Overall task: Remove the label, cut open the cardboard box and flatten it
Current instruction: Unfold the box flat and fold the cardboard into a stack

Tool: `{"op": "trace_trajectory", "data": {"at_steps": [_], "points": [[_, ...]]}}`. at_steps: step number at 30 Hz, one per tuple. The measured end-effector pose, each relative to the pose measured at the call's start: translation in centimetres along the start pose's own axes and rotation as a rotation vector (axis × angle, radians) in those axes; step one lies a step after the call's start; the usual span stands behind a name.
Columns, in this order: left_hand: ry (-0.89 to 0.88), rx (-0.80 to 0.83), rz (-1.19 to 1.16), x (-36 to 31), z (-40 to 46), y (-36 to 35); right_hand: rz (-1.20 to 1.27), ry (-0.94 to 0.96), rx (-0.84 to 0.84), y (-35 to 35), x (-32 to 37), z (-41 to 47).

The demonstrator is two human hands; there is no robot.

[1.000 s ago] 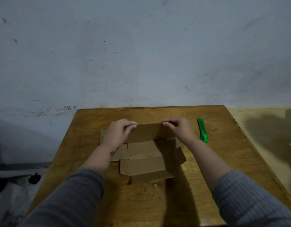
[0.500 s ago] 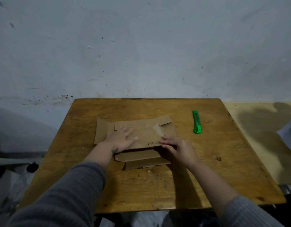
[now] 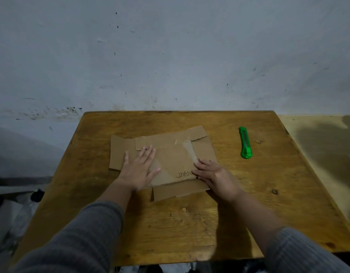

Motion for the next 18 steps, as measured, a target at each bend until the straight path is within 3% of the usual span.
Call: {"op": "trace_trajectory", "data": {"at_steps": [6,18], "points": [[-0.037,-0.061,-0.022,0.8,0.7,0.1,-0.039,-0.041,0.005,-0.6,-0.8,-1.7],[-0.022,-0.114,-0.249,1.4,0.8,0.4,0.121,-0.444,-0.159,-1.0,0.0,0.0]]}}
Point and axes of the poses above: each hand's wrist, its own z-axis towards the middle knuckle, its own y-axis out of the back of the hand, x = y × z, the point moved 7 cm from there along z, towards the middle knuckle, and after that the axes turned 9 degrees about -y, right-handed, at the moved point
